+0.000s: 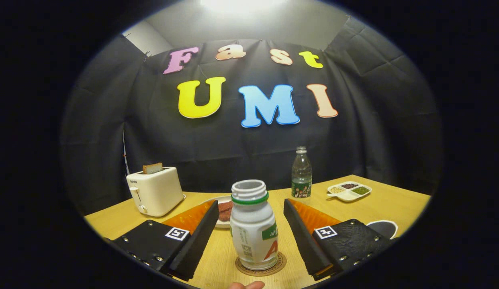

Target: Take the bottle from table, then pour the juice into the cup, finally place the bottle on the coaster

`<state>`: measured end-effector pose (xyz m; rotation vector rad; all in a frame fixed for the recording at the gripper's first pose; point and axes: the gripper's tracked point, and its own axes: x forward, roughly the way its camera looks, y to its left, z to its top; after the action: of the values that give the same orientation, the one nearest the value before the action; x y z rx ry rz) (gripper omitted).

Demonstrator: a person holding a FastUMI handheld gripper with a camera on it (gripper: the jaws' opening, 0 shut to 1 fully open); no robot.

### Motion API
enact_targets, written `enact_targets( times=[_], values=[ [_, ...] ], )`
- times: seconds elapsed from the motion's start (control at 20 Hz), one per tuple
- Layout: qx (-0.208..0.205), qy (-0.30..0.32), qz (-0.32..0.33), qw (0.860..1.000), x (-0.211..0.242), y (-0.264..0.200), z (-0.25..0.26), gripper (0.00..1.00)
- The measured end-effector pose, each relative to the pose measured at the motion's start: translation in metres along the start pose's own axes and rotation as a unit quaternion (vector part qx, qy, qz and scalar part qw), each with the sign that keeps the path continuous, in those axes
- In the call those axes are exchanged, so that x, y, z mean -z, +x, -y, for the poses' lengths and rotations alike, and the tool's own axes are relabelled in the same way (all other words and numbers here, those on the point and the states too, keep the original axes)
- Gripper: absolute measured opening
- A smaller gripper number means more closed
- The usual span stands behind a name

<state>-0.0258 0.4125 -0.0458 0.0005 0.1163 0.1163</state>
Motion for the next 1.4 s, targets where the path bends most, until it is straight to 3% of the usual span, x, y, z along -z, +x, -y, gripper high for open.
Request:
enact_targets(
  times=[0.4,0.8,1.1,1.25,1.4],
  values=[
    [0.001,0.011,0.066,0.998,-0.096,-0.034,0.013,0.97],
    [-0.011,-0.018,0.067,0.998,-0.120,-0.063,0.054,0.98],
    [0.040,-0.111,0.079,0.990,-0.125,-0.068,0.179,0.98],
    [0.074,-0.123,0.063,0.988,-0.095,-0.061,0.261,0.95],
    [0.053,-0.127,0.050,0.989,-0.051,-0.057,0.313,0.95]
  ],
)
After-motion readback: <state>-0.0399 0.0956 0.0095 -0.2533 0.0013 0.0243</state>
